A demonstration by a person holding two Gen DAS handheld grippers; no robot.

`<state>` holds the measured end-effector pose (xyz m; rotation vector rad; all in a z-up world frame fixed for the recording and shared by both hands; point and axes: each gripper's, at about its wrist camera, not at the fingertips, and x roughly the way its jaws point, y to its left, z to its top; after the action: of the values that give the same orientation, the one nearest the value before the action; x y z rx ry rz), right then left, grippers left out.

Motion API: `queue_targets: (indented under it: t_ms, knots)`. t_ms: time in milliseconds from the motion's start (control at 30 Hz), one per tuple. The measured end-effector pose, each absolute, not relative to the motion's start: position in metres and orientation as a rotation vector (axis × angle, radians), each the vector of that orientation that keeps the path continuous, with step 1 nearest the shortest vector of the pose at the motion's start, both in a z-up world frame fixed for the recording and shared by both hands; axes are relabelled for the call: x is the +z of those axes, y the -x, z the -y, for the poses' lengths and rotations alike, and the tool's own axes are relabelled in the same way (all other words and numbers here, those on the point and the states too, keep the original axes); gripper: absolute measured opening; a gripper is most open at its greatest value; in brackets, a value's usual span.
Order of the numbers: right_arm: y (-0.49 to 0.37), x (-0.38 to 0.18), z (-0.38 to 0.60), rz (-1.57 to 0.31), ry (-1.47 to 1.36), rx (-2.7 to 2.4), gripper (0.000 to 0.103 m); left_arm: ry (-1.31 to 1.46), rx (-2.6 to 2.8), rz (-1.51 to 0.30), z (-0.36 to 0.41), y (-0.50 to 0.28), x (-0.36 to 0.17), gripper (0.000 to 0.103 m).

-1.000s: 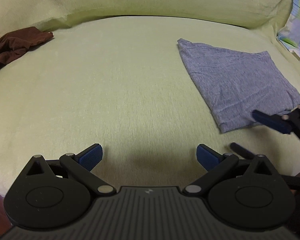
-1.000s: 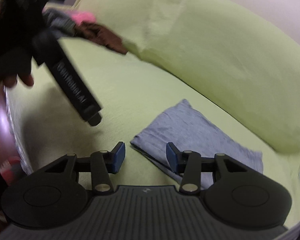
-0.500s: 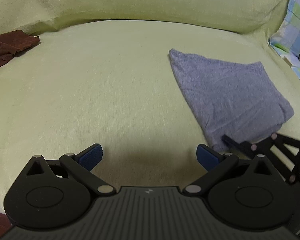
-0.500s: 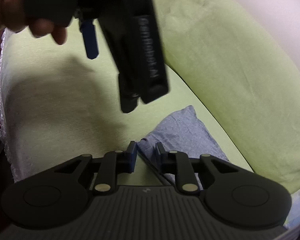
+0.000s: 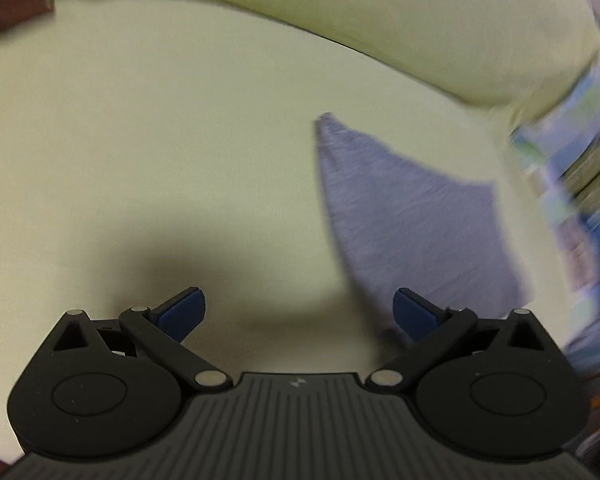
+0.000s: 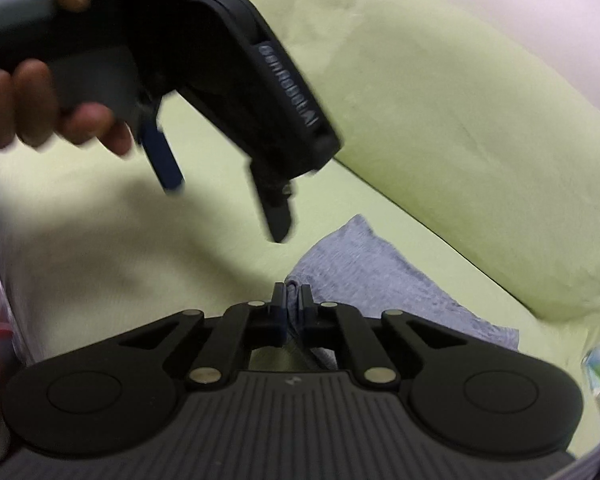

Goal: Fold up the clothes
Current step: 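Close the right gripper on the grey cloth edge while the left gripper grasps it too, then lift the grey cloth off the sofa with both grippers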

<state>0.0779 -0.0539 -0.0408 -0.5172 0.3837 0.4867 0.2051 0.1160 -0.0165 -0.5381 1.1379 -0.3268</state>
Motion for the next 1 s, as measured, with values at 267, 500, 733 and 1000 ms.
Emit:
queue_targets:
  t_ms: [267,500,733,1000]
  knots:
    - [-0.075,-0.025,0.075,-0.348,0.426,0.459,0.003,0.718,-0.389,-1.195,-0.098,-0.236,-0.028,0.101]
    - [-0.075,-0.022,0.087,-0.340,0.395,0.454,0.003,0.832,-0.413,-1.151,-0.079,-0.255,-0.046,0.101]
    - [-0.064,-0.018,0.077,-0.345,0.354,0.448,0.003,1.012,-0.492,-1.124,-0.074,-0.268,-0.065,0.095]
    - [-0.080,-0.027,0.078,-0.398,0.323,0.462,0.004,0.878,-0.474,-1.130,-0.076,-0.267,-0.073,0.004]
